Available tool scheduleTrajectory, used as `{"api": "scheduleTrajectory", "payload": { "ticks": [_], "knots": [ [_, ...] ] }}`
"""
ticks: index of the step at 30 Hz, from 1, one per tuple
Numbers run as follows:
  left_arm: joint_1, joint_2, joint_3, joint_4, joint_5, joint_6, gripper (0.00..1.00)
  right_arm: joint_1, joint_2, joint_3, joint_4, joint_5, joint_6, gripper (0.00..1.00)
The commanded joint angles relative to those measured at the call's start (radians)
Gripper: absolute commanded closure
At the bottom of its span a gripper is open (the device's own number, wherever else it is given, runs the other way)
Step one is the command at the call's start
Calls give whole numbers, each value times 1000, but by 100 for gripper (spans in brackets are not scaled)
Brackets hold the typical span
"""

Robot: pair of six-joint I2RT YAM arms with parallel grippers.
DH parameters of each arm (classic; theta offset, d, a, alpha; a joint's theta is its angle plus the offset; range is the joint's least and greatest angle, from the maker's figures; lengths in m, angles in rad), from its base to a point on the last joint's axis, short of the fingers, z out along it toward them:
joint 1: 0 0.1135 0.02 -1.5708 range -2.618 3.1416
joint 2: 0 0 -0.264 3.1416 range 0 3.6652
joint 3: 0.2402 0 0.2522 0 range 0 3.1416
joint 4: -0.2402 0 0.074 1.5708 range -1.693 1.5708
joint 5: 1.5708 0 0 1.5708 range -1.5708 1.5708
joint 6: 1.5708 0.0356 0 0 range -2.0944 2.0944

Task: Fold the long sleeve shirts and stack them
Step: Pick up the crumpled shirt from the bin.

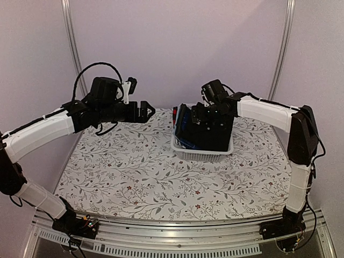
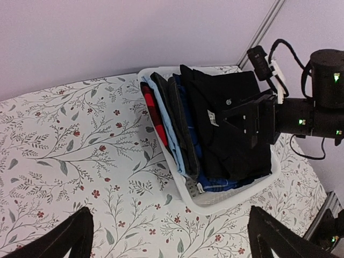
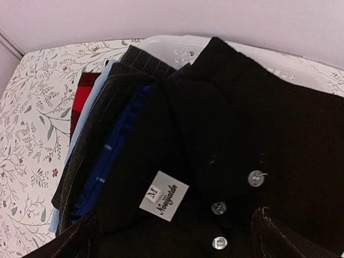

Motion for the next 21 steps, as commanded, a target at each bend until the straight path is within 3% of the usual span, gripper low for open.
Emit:
{"api": "scheduleTrajectory", "payload": {
  "ticks": [1,7,10,13,16,21],
  "knots": [
    [19,-4,-9,-6,11,-3,0,39,71,20,-31,-51,7,3],
    [22,1,-6,-13,14,1,0,37,101,-21,23,-120,52,3],
    [23,1,-6,-15,15,1,0,25,97,-51,61,-145,76,13],
    [23,2,-6,-16,17,-1,0,12,82,-79,96,-176,95,32],
    [24,1,-4,-17,18,-1,0,11,72,-82,104,-171,102,61],
    [28,1,-3,-19,19,0,0,11,15,-76,104,-131,106,94]
  ]
}}
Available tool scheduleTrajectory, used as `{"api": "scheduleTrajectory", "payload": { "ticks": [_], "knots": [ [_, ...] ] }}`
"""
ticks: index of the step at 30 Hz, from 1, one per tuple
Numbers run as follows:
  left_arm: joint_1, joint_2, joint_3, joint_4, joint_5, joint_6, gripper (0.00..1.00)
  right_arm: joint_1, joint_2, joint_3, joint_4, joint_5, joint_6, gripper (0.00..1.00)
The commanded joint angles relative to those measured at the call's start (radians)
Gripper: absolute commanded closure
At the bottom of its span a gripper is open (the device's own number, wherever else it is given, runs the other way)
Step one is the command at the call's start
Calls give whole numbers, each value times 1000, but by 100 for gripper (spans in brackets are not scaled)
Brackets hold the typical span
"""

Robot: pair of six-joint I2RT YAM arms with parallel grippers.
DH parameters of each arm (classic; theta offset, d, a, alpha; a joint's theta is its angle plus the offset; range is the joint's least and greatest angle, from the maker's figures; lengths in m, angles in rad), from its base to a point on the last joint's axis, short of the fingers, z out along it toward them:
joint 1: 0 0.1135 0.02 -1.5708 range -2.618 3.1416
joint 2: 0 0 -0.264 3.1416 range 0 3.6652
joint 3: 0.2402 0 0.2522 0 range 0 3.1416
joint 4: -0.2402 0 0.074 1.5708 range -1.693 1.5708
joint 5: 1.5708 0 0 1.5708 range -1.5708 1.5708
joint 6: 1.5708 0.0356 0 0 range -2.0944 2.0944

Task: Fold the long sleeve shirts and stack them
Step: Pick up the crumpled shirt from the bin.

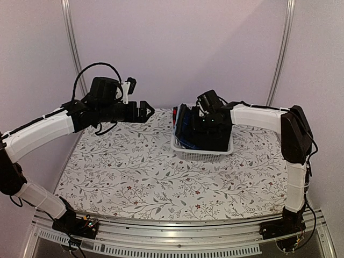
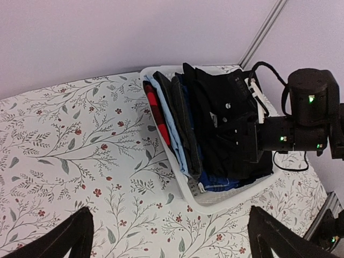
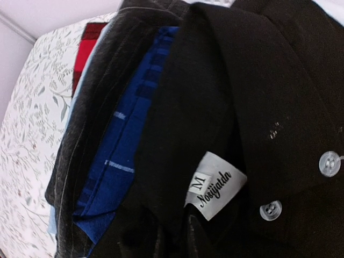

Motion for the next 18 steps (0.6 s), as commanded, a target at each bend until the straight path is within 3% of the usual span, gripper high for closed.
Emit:
{"api": "scheduleTrajectory", "payload": {
  "ticks": [1,9,18],
  "knots": [
    [18,0,-4,-9,18,2,0,-5,-86,-5,0,29,11,99],
    [17,4,-20,59,115,10,0,15,-216,96,-10,-24,-66,100],
    [2,25,-51,283,294,74,0,84,-282,232,61,-361,-180,100]
  ]
}}
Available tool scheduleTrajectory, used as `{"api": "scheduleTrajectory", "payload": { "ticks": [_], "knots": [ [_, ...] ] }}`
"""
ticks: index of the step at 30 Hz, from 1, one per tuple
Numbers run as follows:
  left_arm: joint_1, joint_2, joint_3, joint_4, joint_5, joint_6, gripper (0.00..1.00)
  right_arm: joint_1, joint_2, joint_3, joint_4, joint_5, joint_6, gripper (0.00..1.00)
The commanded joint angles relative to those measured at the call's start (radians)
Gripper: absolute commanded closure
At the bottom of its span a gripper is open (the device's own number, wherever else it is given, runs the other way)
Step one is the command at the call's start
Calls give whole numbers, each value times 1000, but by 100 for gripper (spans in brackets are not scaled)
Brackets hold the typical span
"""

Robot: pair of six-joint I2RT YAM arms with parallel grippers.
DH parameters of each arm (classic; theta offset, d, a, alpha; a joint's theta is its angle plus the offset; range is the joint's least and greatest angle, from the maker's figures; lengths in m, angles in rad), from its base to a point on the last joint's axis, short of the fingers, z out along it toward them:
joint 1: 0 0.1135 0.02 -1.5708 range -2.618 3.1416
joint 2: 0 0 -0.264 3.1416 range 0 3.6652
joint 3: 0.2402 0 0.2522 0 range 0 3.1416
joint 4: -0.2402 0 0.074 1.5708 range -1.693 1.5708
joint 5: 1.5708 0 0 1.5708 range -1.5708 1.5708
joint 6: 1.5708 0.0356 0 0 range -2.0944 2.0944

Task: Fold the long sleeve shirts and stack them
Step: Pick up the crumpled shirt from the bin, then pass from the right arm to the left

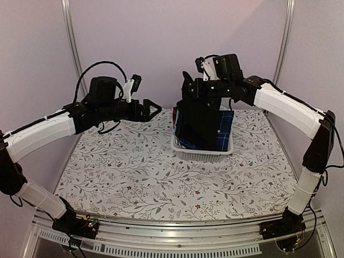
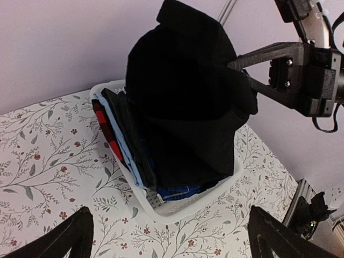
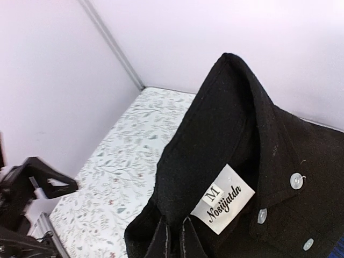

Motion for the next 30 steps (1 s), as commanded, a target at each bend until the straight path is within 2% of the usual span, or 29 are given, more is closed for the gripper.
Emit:
{"api": "scheduleTrajectory", "payload": {
  "ticks": [1,4,14,16,17,18,19,21,22,23,28,30],
  "knots": [
    [-8,26,-26,176,107,59,0,49,-39,97,74,-237,-67,100],
    [-29,45,-23,250,104,65,0,75,-23,168,84,-307,-65,100],
    [-76,98,12,401,-71,27,2,142,62,300,130,-429,-12,100],
    [-83,88,-1,447,-105,17,12,145,70,307,140,-433,4,100],
    [-84,81,-8,469,-116,13,21,147,74,307,143,-432,13,100],
    [-85,72,-15,484,-134,8,33,147,76,306,146,-429,19,100],
    [-86,58,-21,493,-161,4,51,147,78,307,147,-428,26,100],
    [-89,30,-32,499,-226,7,80,148,81,306,151,-430,37,100],
    [-91,11,-41,501,-262,11,93,148,82,306,151,-427,42,100],
    [-92,-16,-53,504,-303,15,100,148,84,306,151,-422,44,100],
    [-91,-182,-98,509,-478,77,100,148,85,305,128,-382,34,86],
    [-92,-243,-91,501,-524,130,100,149,85,305,115,-354,22,73]
  ]
}}
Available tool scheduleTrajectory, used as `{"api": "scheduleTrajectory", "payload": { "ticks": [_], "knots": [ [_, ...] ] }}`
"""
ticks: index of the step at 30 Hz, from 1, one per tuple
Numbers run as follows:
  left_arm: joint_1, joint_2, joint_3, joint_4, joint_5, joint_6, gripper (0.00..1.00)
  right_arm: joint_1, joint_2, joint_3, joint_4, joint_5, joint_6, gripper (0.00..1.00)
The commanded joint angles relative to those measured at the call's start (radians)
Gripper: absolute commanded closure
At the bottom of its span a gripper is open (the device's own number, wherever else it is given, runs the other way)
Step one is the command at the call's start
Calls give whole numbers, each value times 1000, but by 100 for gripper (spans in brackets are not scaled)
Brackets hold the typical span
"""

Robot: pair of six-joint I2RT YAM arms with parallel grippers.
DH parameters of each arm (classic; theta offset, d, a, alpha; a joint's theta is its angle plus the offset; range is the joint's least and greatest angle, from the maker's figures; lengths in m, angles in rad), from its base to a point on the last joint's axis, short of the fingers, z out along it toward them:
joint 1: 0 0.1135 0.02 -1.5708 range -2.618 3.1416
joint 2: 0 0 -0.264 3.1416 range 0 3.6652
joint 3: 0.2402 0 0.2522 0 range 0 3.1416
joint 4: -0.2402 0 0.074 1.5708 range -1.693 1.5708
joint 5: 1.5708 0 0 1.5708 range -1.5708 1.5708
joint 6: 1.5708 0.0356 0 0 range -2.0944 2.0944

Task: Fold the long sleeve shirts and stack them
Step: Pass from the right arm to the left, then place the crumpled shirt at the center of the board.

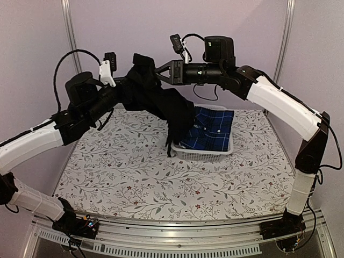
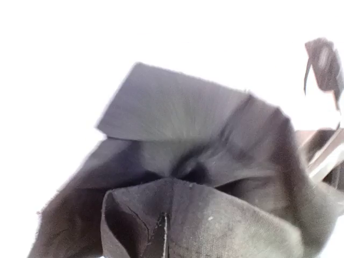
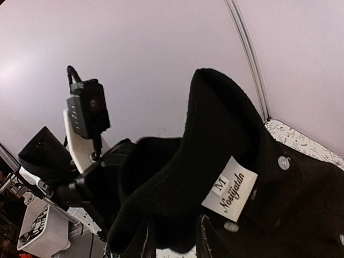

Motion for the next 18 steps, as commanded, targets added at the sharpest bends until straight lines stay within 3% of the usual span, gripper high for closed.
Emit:
{"api": "scheduleTrajectory", "payload": {
  "ticks": [1,4,7,12,18],
  "knots": [
    [-2,-161,24,58,-192,111,100,6,3,27,-10,59,-21,67],
    [-1,-210,80,15,-229,191,100,6,0,24,-44,138,-43,44],
    [3,-236,127,-5,-245,251,100,-5,-10,-1,-75,225,-60,29],
    [39,-220,180,-62,-206,264,100,-61,-48,-124,-86,311,-36,22],
    [97,-115,214,-156,-11,174,100,-130,-94,-324,-86,381,18,21]
  ]
}}
